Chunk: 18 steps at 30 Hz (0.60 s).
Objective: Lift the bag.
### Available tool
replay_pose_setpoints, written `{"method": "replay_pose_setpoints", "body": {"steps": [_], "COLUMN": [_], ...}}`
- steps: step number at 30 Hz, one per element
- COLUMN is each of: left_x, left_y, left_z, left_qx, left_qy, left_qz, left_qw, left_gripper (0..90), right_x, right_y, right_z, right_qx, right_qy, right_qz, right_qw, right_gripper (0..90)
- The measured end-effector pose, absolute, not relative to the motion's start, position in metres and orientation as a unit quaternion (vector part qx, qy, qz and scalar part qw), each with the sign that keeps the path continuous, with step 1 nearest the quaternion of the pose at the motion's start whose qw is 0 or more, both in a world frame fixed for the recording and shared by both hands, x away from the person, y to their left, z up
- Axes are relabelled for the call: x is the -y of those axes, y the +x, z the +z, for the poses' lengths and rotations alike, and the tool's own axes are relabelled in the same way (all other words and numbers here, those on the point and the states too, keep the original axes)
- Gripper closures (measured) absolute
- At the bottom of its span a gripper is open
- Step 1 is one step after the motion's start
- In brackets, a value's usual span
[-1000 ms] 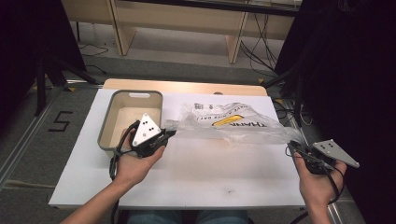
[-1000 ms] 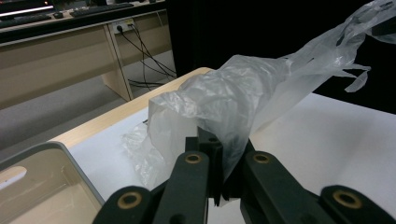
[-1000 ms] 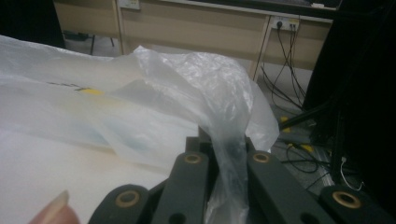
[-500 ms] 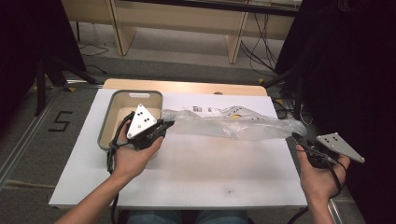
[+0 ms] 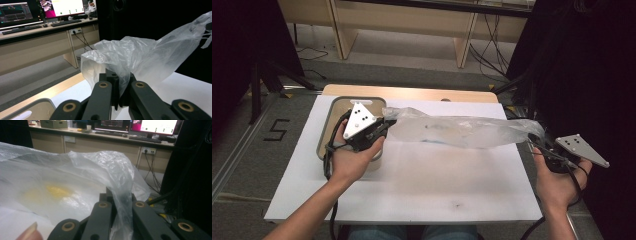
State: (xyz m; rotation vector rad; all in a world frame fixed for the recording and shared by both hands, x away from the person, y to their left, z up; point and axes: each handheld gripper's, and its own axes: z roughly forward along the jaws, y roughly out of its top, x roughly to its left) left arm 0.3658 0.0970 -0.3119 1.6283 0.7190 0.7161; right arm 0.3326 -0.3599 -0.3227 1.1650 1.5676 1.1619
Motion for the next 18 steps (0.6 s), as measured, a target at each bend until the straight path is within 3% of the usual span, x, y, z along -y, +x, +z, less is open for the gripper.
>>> {"method": "replay_pose_setpoints", "body": {"steps": [18], "left_x": [-0.097], "left_y": [0.385], "left_z": [-0.31], "left_qx": [-0.323], "left_qy": [0.685], "left_qz": [0.318], "left_qw": [0.57], "left_gripper": [89.1], "right_x": [0.355], "right_y": [0.348], "right_z": [-0.32], "right_qx": [-0.623], "right_qy": [0.465], "right_qz": [0.466], "right_qw": [0.422], "right_gripper": [90.0]}}
